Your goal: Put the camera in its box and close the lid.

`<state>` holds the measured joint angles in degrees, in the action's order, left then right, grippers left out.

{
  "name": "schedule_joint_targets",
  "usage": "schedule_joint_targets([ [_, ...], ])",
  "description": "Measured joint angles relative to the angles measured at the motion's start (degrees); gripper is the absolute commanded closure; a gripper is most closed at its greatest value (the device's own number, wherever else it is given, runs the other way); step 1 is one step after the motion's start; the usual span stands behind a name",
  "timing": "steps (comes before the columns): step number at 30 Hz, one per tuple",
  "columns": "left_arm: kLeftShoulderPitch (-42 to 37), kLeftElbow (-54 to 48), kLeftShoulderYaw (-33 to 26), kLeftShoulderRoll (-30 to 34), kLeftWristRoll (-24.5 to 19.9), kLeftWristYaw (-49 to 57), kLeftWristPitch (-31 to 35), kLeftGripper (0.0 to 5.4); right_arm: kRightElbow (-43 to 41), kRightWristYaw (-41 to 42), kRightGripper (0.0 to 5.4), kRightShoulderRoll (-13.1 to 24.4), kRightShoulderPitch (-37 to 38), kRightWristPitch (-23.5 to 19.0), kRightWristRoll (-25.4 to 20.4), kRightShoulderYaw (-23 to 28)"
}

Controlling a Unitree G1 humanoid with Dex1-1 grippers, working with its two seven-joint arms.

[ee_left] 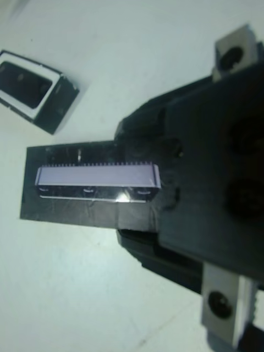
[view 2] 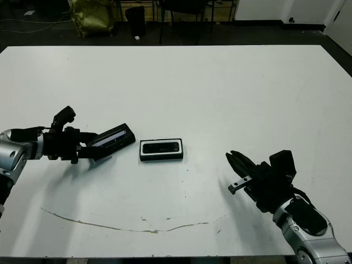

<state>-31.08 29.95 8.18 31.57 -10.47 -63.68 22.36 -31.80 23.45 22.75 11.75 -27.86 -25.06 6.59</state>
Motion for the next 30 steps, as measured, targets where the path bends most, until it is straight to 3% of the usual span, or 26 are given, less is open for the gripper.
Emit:
schedule_joint_targets([
  [11,-0.54,-4.49,-0.58,3.05,0.98,-1.44,0.15,2.90,4.53,1.88,5.40,-2.08,-0.59,2.06,-1.78,-0.60],
  [16,-4.36,-10.34,0.48,4.65,1.25,-4.21,0.82,2.90,8.60,4.21,5.40,-3.00,-1.82,5.19,-2.55,-0.60],
  [20,-9.02,-13.58,3.33,4.75,1.94,-6.59,3.06,2.90,10.77,5.97,5.40,-3.13,-2.52,7.40,-2.90,-0.59],
  [30,-15.78,-15.30,10.97,-0.59,2.57,-9.27,5.87,2.90,9.85,4.67,5.40,-3.14,-2.64,7.81,-2.40,-0.70],
])
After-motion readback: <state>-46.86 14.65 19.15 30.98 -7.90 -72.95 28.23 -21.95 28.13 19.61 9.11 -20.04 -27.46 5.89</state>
